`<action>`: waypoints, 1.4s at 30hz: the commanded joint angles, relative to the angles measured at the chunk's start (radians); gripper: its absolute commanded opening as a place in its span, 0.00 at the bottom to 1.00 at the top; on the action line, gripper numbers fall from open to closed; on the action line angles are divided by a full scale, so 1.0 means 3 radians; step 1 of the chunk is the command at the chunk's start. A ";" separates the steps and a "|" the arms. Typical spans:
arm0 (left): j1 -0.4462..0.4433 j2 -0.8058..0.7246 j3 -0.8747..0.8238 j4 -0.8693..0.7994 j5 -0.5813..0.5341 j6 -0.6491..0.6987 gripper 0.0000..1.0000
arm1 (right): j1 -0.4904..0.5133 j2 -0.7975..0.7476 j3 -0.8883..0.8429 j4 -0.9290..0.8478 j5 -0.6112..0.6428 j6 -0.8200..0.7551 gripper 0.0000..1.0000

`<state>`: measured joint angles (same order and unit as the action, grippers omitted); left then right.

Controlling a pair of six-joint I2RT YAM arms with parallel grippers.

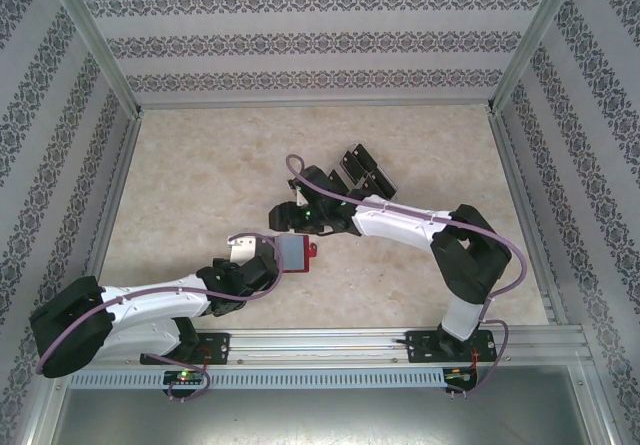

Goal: Put the credit cards into the card holder

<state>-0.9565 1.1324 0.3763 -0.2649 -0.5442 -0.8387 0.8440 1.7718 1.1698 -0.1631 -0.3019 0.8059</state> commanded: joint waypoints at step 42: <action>-0.0052 -0.0945 0.0080 -0.0694 -0.0341 -0.0222 1.00 | 0.0239 0.0476 0.0185 0.0059 -0.0105 0.0147 0.62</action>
<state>-0.9569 0.9096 0.3779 -0.3664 -0.5846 -0.8658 0.9020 1.9072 1.1740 -0.1322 -0.3168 0.8402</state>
